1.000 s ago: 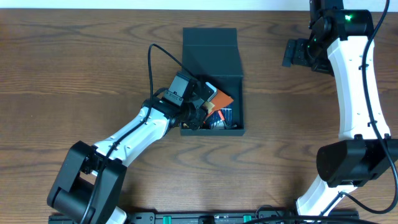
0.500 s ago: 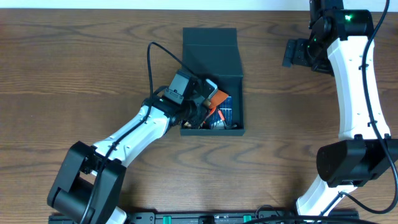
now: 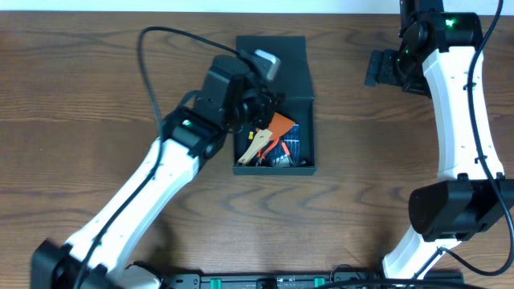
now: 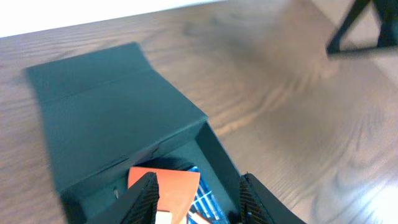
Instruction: Pack container
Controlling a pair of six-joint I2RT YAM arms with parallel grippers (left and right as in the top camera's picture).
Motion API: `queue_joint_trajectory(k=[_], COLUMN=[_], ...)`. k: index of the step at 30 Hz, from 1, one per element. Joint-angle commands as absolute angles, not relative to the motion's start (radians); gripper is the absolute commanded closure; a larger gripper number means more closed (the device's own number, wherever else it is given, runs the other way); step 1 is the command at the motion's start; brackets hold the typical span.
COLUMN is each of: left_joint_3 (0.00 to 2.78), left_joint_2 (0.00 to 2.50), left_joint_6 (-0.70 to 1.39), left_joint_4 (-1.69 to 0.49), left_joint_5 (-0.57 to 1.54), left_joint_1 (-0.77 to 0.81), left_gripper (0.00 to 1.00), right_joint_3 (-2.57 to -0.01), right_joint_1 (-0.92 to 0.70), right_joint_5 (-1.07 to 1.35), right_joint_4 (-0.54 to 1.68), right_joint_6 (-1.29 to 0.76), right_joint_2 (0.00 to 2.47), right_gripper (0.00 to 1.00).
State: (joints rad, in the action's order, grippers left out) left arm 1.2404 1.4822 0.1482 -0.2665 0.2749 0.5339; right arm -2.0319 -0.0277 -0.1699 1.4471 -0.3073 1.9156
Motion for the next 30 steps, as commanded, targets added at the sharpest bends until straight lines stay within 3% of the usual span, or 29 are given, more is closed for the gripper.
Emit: queue_joint_trajectory(k=[1,10,19,21,23,25,30], left_joint_3=[1.251,1.252,1.253,1.253,1.253,1.253,1.252], left_joint_2=[1.433,1.351,1.352,1.352,1.352,1.352,1.352], left_joint_6=[0.360,0.581,0.611,0.609,0.582,0.579,0.515], left_joint_4=[-0.317,-0.613,-0.756,-0.772,-0.788,-0.812,-0.852], left_joint_5=[0.113,-0.163,-0.174,-0.174,-0.174,-0.174,-0.173], left_joint_1=[0.533,0.471,0.344,0.309,0.274,0.238,0.177], left_gripper=[0.59,0.60,0.52,0.51,0.51,0.51,0.52], right_joint_3=[-2.049,-2.049,-2.049,-2.049,-2.049,-2.048,-2.014], right_joint_1=[-0.027,-0.027,-0.027,-0.027,-0.027,-0.027,-0.028], right_joint_5=[-0.179,-0.088,-0.010,-0.012,-0.011,-0.019,-0.025], right_joint_4=[1.449,1.385,1.320,1.301,1.289,1.268,1.217], right_joint_6=[-0.321,-0.321,-0.318,-0.317,-0.317,-0.317,-0.295], right_joint_2=[1.909,1.909,1.909,1.909,1.909,1.909,1.909], right_gripper=[0.01,0.01,0.02,0.16,0.48,0.66,0.69])
